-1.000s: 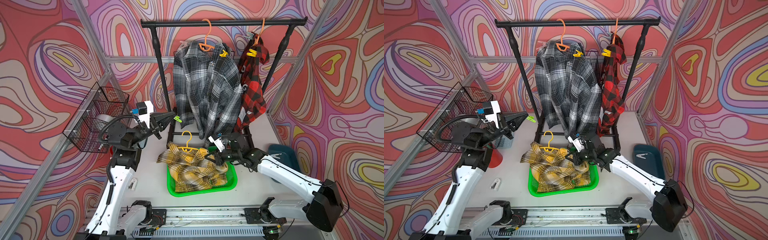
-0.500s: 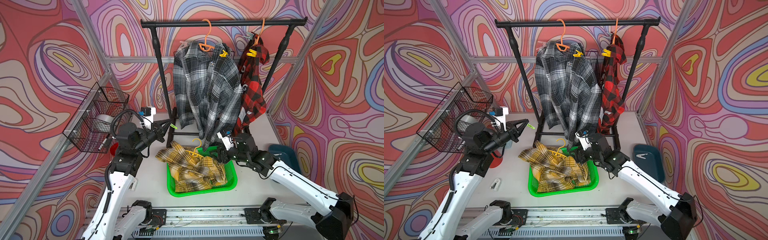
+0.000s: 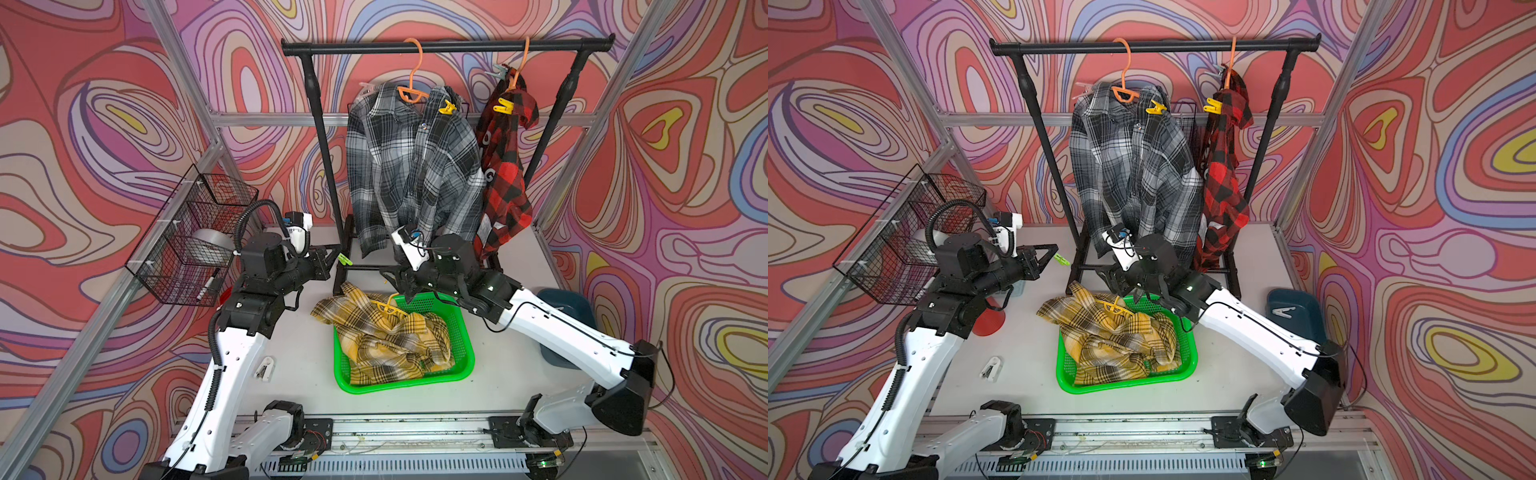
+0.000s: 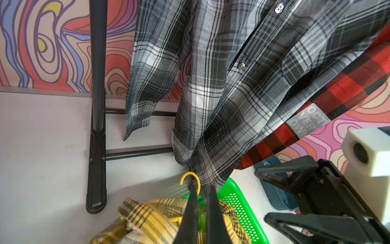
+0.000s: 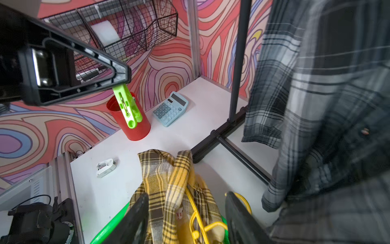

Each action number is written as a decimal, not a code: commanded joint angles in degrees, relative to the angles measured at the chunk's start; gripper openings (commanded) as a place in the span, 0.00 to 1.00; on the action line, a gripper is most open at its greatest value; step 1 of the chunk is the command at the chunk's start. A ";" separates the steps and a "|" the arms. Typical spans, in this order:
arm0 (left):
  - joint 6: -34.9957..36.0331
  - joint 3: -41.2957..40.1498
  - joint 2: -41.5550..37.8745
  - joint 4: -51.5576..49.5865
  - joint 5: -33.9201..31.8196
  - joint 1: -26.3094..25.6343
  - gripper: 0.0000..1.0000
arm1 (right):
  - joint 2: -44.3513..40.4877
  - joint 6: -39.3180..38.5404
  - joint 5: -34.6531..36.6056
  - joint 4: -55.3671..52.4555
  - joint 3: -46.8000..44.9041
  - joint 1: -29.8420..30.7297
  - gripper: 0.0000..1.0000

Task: Remove the clothespins securing long-sleeve shirts to the hanger
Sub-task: Place the clamp in the storage box.

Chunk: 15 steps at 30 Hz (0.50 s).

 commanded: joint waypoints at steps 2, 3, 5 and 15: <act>-0.96 2.39 1.42 -4.52 -1.09 -0.32 0.00 | 6.39 -2.63 -4.38 0.20 6.96 2.29 0.58; -0.93 2.48 1.60 -4.50 -1.07 -0.26 0.00 | 7.35 -2.75 -4.98 -0.08 8.08 2.86 0.58; -0.70 2.83 2.00 -4.77 -1.20 -0.31 0.00 | 9.32 -2.63 -6.54 0.01 9.85 3.50 0.58; -0.09 3.19 2.81 -5.69 -1.10 -0.23 0.00 | 16.85 -2.25 -6.15 2.46 15.05 4.14 0.58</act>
